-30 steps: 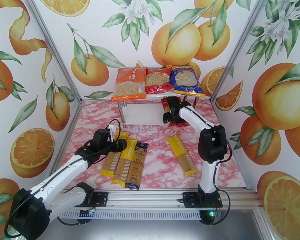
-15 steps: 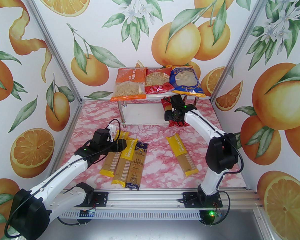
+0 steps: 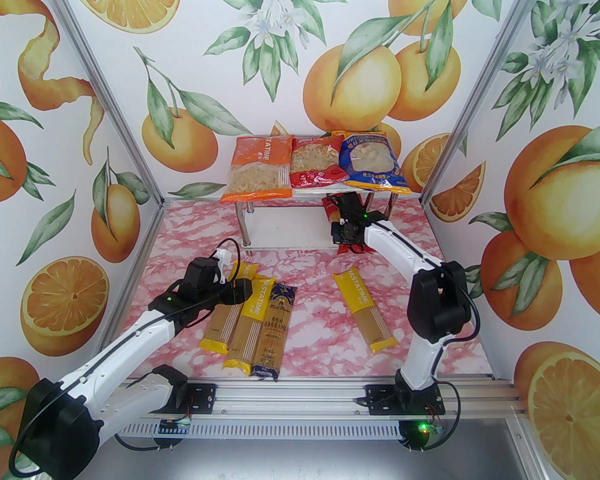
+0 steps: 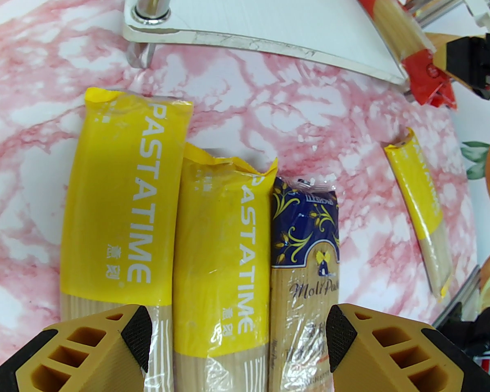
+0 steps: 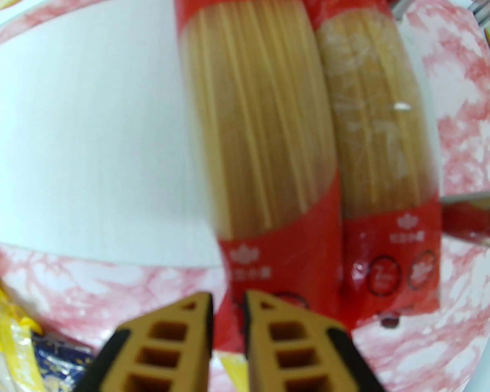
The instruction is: Place and organize the pasta boxes and bags onto the shelf
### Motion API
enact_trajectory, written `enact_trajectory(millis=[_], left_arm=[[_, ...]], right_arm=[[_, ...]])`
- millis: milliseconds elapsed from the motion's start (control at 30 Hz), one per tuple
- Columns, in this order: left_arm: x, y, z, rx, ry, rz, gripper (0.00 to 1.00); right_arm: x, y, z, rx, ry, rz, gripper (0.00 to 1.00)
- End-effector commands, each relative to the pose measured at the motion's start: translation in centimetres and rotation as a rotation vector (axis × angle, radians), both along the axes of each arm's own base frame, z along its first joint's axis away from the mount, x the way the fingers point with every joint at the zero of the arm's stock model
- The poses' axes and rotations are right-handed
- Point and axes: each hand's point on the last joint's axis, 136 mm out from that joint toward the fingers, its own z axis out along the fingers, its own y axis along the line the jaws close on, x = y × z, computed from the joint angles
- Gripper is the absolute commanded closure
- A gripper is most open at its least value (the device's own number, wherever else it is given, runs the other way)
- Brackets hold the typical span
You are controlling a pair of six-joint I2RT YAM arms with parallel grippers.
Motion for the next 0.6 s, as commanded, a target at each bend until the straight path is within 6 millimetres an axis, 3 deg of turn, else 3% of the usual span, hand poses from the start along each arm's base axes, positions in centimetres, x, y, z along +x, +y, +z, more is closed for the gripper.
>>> enact_trajectory(millis=[0,233,400,467,567], left_arm=[[0.5,0.1,1.7,-0.003,-0.047,-0.004,0.26],[0.3,0.2,1.1,-0.002,-0.035,-0.003,0.26],[0.1,0.3,0.7,-0.001,-0.027,0.0,0.26],[0.0,0.3,0.7,-0.001,-0.028,0.001,0.26],[0.0,0.4,0.8,0.0,-0.033,0.004,0.26]], right_arm=[[0.1,0.2,-1.3,-0.004,0.019,-0.015,0.79],[-0.6,0.5,-3.0,0.008,0.07,-0.001,0.8],[-0.4,1.8,-2.7,0.064,0.094,0.037,0.8],[-0.4,2.4,-2.6,0.09,0.114,0.053,0.84],[-0.2,2.2,-1.9,0.084,0.093,0.042,0.83]])
